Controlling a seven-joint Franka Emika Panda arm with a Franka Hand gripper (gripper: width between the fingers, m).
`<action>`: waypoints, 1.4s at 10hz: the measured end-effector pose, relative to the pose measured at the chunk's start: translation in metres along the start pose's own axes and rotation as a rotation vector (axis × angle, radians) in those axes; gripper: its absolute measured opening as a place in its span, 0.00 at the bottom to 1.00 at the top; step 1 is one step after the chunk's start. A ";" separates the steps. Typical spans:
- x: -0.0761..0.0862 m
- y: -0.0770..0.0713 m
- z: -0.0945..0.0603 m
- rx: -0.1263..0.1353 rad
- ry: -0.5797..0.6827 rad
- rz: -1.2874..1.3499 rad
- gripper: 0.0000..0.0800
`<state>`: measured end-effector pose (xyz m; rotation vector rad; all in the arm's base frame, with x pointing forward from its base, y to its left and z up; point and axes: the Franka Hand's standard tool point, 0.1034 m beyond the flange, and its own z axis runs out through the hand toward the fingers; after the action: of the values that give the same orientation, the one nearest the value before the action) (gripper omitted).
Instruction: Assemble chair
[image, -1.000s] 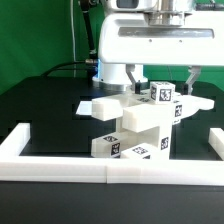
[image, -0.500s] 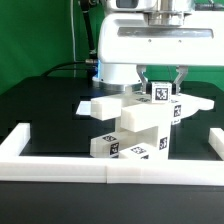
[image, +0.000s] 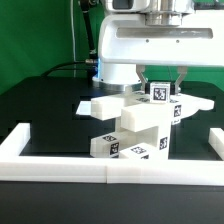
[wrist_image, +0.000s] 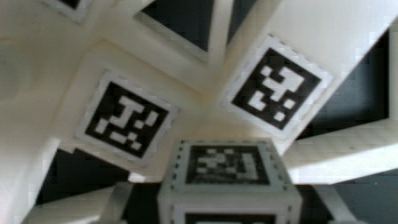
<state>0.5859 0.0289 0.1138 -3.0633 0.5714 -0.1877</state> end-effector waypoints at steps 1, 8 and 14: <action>0.000 0.000 0.000 0.000 0.000 0.054 0.36; -0.001 -0.001 0.001 0.002 -0.002 0.449 0.36; -0.002 -0.004 0.001 0.009 -0.009 0.779 0.36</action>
Offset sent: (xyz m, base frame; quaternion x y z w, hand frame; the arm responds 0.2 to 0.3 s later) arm 0.0000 0.0000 0.0000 0.0000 0.0000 0.1296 0.9916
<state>0.5853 0.0333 0.1126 -2.5733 1.6623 -0.1487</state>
